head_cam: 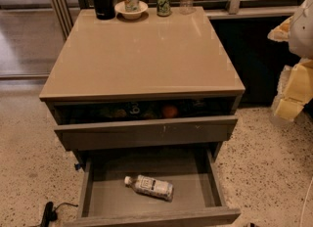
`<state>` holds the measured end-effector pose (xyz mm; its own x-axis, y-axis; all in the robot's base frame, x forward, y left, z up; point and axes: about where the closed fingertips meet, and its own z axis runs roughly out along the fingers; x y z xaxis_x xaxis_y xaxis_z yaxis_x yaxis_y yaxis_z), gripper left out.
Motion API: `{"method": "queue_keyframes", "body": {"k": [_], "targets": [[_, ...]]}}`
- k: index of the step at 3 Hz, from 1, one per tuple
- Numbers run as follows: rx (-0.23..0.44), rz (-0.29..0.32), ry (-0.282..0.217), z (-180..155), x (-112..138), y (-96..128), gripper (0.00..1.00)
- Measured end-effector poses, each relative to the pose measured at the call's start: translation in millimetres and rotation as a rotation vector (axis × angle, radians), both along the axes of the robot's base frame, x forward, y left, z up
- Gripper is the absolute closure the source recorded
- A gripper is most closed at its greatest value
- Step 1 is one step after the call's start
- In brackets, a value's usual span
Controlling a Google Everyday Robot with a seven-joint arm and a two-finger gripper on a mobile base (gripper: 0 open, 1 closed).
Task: Pick blue plastic bottle from middle drawer and place on counter
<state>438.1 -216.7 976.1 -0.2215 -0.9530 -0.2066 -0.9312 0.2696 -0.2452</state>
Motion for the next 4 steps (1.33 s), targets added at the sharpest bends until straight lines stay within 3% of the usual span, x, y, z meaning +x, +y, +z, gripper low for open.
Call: {"method": "queue_keyframes", "body": {"k": [1,2,4], "targets": [[0.000,0.000,0.000,0,0,0,0.00],[0.043,0.017,0.022,-19,-3,18,0.00],[0.096,0.023,0.106,-82,-9,49,0.00]]}}
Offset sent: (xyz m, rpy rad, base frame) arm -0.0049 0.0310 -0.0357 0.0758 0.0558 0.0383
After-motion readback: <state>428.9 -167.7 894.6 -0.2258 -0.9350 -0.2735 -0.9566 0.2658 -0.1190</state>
